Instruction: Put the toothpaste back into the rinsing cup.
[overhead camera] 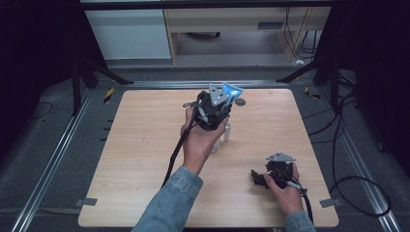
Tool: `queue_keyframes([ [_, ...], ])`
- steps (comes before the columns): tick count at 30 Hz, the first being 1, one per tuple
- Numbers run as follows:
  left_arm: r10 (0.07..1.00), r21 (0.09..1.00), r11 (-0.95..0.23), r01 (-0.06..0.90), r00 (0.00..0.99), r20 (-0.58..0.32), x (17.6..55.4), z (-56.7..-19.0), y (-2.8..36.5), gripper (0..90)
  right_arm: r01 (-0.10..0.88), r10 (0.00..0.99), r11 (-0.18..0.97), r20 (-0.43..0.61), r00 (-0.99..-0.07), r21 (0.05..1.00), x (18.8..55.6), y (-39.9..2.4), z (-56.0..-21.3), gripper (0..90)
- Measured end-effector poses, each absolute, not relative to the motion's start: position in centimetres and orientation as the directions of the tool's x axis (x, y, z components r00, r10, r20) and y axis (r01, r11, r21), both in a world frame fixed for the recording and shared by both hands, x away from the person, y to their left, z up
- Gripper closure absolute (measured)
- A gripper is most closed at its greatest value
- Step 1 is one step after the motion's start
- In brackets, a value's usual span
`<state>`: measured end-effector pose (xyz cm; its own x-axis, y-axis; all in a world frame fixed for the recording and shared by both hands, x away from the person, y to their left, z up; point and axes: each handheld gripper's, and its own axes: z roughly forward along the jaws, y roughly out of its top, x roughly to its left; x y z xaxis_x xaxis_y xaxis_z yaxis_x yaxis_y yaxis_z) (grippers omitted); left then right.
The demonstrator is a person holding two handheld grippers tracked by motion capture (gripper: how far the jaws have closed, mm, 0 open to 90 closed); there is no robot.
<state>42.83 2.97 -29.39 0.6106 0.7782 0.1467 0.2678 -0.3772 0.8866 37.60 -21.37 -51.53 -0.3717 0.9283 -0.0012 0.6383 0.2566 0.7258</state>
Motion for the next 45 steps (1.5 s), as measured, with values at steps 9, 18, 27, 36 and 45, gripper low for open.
queue_keyframes([
  [9,0.789,0.900,-0.355,0.251,0.597,0.145,43.3,-28.9,2.8,72.1,0.637,0.926,0.259,0.001,-0.377,0.726,37.6,-21.4,-51.5,0.7],
  [18,0.810,0.916,-0.328,0.231,0.568,0.147,43.6,-29.0,2.7,72.1,0.637,0.926,0.260,0.001,-0.379,0.725,37.5,-21.4,-51.5,0.8],
  [27,0.843,0.931,-0.289,0.224,0.520,0.137,44.6,-29.8,3.9,72.1,0.637,0.925,0.261,0.000,-0.379,0.726,37.5,-21.4,-51.5,0.8],
  [36,0.855,0.934,-0.273,0.231,0.504,0.126,44.9,-30.4,4.4,72.1,0.641,0.926,0.257,0.007,-0.379,0.724,37.5,-21.4,-51.5,0.8],
  [45,0.867,0.940,-0.254,0.227,0.485,0.117,44.9,-31.2,4.7,72.1,0.638,0.925,0.259,0.004,-0.380,0.725,37.5,-21.4,-51.5,0.8],
])
